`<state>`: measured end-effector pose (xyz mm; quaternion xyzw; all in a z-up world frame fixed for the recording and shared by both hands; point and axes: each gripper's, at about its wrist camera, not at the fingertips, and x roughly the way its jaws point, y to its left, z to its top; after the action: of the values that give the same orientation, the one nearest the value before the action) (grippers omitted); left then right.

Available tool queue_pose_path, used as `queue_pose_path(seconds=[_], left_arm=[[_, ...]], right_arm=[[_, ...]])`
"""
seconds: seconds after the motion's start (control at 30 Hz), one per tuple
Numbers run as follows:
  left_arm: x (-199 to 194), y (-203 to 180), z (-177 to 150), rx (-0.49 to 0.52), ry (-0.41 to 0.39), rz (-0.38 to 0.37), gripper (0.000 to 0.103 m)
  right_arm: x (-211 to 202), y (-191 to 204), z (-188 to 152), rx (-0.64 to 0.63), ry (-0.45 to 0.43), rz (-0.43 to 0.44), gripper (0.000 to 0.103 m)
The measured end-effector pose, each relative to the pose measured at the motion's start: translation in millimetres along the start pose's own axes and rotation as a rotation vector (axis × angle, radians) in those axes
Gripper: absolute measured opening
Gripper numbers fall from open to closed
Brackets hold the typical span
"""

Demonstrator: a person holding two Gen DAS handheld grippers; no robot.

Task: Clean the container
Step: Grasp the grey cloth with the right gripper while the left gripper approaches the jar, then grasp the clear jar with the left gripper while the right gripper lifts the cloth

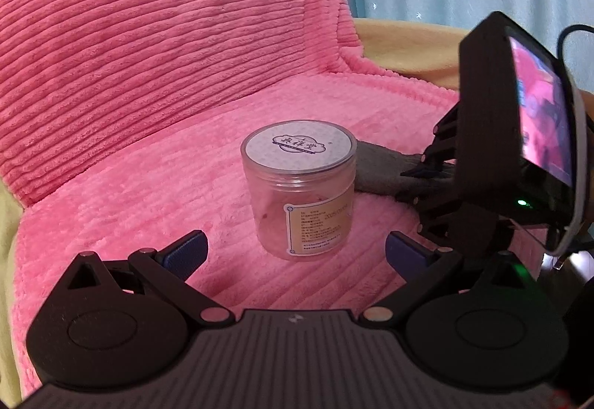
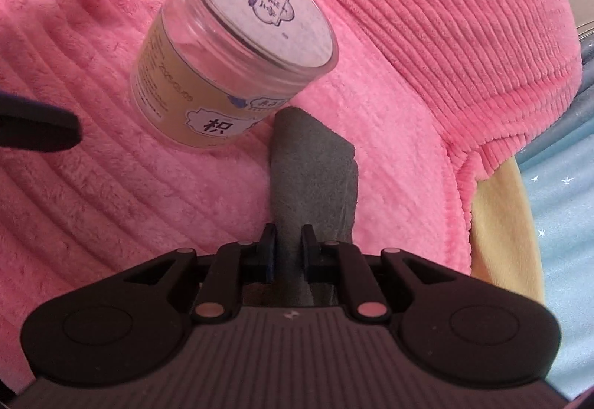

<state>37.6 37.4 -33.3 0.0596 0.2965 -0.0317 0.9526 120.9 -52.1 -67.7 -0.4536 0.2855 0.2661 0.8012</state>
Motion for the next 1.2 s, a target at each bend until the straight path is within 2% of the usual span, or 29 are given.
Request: queue_pose_path(seconds=[0.1,0.13,0.2,0.37,0.57,0.73,0.8,0.93,1.1,1.2], left_arm=[[0.5,1.6,-0.1,-0.005,-0.004,-0.002,0.103],[0.9,2.4,-0.2,-0.005,-0.007,-0.005,0.103],[4.8,3.7,0.1,0.003,-0.008,-0.005,0.103],[25.6,6.4,4.5,0.023,-0.003,-0.001,0.103],[49.4,7.7,18.0,0.015,-0.032,-0.037,0.102],[62.8,4.0,24.9,0.038,-0.043,-0.029,0.098],[68.8,2.7,25.0,0.048,-0.029,-0.028,0.090],[69.7,-0.9,21.8,0.070,-0.029,-0.029,0.087],[53.0,-2.6,20.3,0.082,-0.030,-0.084,0.086],[41.9,-7.0,17.4,0.097,-0.022,-0.121,0.086]], right_arm=[[2.0,-2.2,0.2,0.003,0.007,0.001,0.007],[0.2,-8.3,-1.7,0.044,-0.008,0.006,0.006],[-7.4,-18.2,-8.7,0.138,-0.044,0.017,0.006],[-27.4,-62.5,-30.4,0.486,-0.153,0.141,0.006],[-46.3,-97.1,-53.4,0.708,-0.244,0.180,0.006],[-50.8,-109.9,-59.6,0.757,-0.271,0.191,0.006],[-54.2,-110.1,-60.6,0.766,-0.282,0.196,0.006],[-62.7,-112.6,-60.2,0.787,-0.311,0.212,0.006],[-79.1,-113.3,-51.7,0.799,-0.376,0.284,0.006],[-87.0,-107.7,-41.3,0.773,-0.416,0.356,0.006]])
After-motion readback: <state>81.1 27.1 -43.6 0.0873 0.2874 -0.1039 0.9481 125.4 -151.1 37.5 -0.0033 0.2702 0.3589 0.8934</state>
